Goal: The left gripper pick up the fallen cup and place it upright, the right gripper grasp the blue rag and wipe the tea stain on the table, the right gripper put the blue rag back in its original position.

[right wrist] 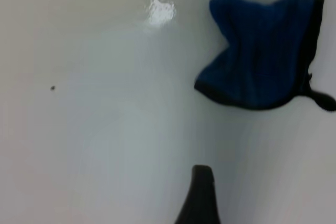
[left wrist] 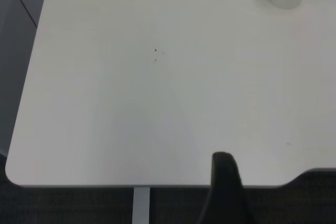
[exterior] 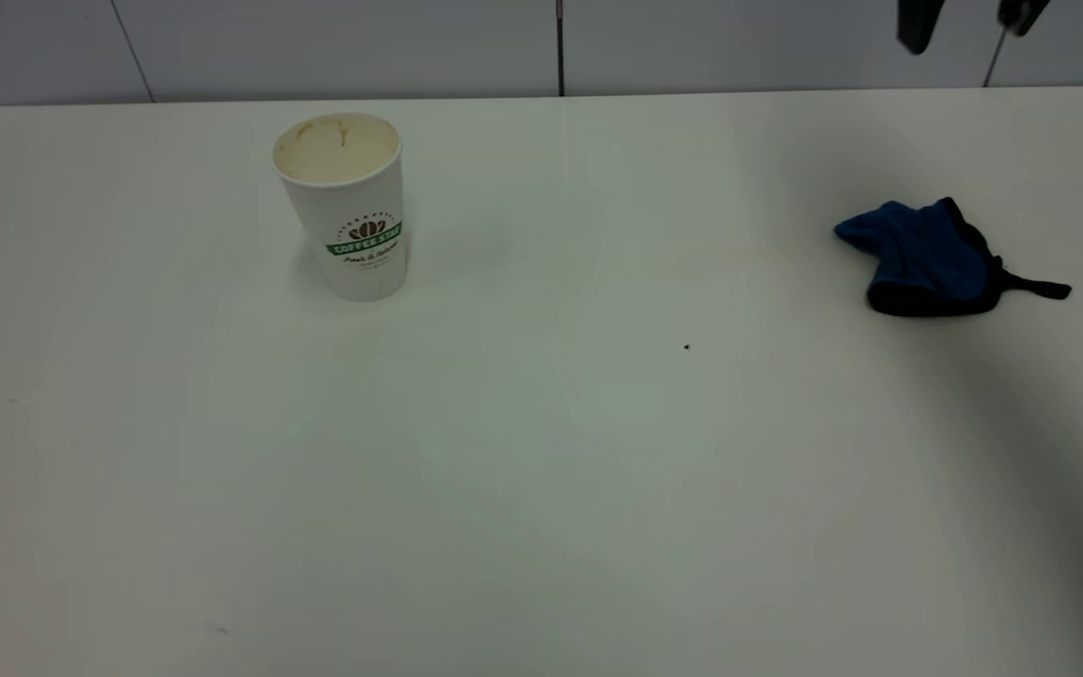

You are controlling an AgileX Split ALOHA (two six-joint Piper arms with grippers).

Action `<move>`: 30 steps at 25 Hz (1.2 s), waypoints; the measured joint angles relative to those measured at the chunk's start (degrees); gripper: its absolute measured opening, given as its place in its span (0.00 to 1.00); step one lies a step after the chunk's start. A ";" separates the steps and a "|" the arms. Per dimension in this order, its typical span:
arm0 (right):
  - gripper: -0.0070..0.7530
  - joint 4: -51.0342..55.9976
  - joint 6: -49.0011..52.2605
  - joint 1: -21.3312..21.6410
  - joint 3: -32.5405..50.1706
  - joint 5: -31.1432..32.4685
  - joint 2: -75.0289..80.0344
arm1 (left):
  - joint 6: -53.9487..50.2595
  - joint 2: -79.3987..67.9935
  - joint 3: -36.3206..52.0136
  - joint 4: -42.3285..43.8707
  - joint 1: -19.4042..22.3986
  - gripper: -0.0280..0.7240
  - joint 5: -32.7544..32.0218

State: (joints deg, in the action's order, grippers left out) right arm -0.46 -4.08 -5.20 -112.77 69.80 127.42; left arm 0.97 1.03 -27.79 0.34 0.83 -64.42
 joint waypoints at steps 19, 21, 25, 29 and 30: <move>0.97 1.54 5.02 -1.15 49.98 0.49 -50.52 | 0.00 0.00 0.00 0.00 0.00 0.79 0.00; 0.97 2.43 4.08 -1.15 53.90 0.31 -53.97 | 0.00 0.00 0.00 0.00 0.00 0.79 0.00; 0.96 2.96 3.72 -1.15 61.43 0.30 -65.51 | 0.00 0.00 0.00 0.00 0.00 0.79 0.00; 0.96 2.76 3.16 -1.10 67.79 0.66 -81.52 | 0.00 0.00 0.00 0.00 0.00 0.79 0.00; 0.96 2.81 3.11 -0.97 69.08 0.90 -85.33 | 0.00 0.00 0.00 0.00 0.00 0.79 0.00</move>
State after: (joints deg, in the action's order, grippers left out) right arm 2.35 -0.97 -6.17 -43.69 70.71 42.09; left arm 0.97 1.03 -27.79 0.34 0.83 -64.42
